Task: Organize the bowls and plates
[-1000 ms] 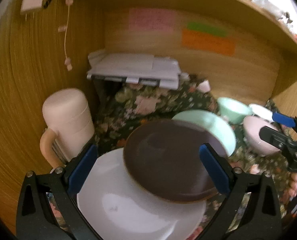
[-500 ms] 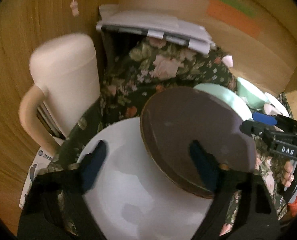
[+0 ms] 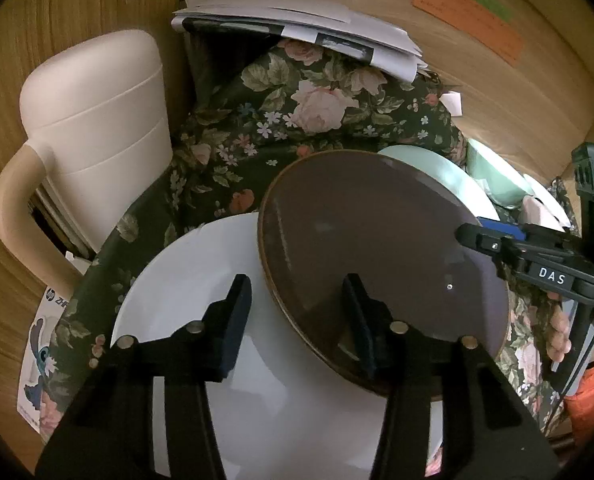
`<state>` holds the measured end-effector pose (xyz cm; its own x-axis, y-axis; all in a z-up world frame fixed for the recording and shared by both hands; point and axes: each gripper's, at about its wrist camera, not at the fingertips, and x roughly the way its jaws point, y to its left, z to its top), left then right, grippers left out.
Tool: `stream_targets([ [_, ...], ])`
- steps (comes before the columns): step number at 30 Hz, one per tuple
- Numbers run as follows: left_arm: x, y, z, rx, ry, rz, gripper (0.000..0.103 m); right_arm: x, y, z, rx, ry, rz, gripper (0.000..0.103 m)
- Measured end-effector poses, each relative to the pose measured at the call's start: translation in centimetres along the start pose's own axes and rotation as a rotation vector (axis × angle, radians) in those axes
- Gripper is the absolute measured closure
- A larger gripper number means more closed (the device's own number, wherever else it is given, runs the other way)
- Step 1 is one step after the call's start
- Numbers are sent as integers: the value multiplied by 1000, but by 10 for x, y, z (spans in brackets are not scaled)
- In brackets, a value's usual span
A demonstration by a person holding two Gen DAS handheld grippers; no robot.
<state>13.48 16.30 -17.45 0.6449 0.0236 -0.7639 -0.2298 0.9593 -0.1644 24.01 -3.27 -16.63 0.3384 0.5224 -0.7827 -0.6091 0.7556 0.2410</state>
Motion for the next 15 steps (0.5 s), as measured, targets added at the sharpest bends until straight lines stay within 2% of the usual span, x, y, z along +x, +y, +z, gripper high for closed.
stream_targets([
  [3, 1, -4, 0, 20, -1, -9, 60, 4, 2, 0, -3, 6, 21, 68],
  [4, 1, -5, 0, 26, 1, -16, 60, 5, 4, 0, -5, 5, 28, 73],
  [15, -1, -11, 2, 19, -28, -1, 61, 4, 8, -2, -6, -22, 6, 74],
])
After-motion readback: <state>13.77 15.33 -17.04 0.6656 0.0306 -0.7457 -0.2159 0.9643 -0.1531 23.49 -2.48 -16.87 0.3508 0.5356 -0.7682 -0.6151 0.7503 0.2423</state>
